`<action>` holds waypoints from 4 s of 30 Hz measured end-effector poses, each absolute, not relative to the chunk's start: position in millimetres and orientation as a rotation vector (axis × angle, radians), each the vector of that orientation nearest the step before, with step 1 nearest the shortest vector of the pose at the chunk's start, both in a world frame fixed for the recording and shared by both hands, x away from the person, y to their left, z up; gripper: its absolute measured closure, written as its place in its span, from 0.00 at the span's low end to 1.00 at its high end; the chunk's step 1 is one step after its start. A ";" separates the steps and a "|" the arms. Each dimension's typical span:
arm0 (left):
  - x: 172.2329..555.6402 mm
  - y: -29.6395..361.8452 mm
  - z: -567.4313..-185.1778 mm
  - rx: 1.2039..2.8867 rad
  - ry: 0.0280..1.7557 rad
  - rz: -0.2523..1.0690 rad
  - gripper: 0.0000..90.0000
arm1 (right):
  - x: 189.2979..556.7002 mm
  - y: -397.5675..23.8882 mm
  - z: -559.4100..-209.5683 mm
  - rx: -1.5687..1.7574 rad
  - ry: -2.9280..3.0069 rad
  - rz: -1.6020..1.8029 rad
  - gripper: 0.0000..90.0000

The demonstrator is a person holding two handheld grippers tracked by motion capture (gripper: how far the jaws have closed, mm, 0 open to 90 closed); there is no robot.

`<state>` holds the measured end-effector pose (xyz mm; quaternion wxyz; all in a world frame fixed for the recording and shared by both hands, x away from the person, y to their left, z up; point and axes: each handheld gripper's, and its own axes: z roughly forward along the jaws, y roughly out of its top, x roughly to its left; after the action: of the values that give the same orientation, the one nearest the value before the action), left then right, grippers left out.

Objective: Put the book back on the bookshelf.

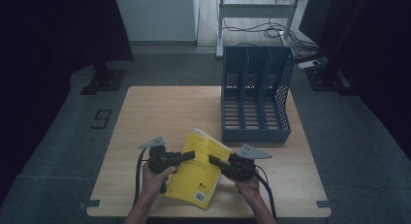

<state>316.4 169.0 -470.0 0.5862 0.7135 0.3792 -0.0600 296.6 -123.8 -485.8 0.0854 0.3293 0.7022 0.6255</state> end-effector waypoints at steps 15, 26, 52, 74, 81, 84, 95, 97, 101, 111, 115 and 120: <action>313.2 162.6 -458.4 1.684 0.814 -0.095 0.92 | 285.1 -124.8 -464.8 0.861 2.038 1.776 0.76; 313.3 159.0 -458.3 1.685 0.795 -0.103 0.91 | 283.0 -130.1 -461.4 0.847 2.018 1.786 0.77; 311.1 157.1 -458.4 1.693 0.789 -0.080 0.91 | 283.3 -124.4 -466.3 0.912 1.970 1.846 0.77; 311.4 152.2 -458.7 1.698 0.752 -0.101 0.88 | 276.3 -130.3 -454.6 0.828 1.950 1.776 0.79; 310.1 152.8 -458.3 1.711 0.740 -0.096 0.88 | 279.1 -130.9 -450.3 0.830 1.959 1.798 0.77; 310.4 151.7 -458.2 1.712 0.743 -0.093 0.88 | 281.5 -131.8 -450.2 0.839 1.964 1.810 0.77; 310.9 150.8 -458.2 1.727 0.752 -0.078 0.89 | 286.6 -131.4 -446.6 0.848 2.003 1.804 0.80; 311.1 151.1 -458.4 1.727 0.753 -0.075 0.89 | 286.8 -130.8 -445.8 0.843 2.010 1.794 0.80; 311.2 151.6 -459.7 1.719 0.752 -0.080 0.88 | 286.5 -130.5 -445.5 0.838 2.014 1.789 0.81; 310.6 151.2 -462.0 1.711 0.745 -0.056 0.82 | 281.9 -130.8 -444.8 0.853 2.001 1.779 0.82; 310.6 151.4 -463.0 1.704 0.751 -0.036 0.78 | 280.4 -131.3 -444.1 0.862 1.998 1.770 0.82; 310.5 154.3 -464.3 1.698 0.762 -0.018 0.76 | 279.8 -131.3 -444.0 0.884 1.985 1.763 0.82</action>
<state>310.5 154.3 -464.3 0.5974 0.7316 0.3285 -0.0079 279.8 -131.3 -444.0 0.1709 0.3113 0.6990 0.6207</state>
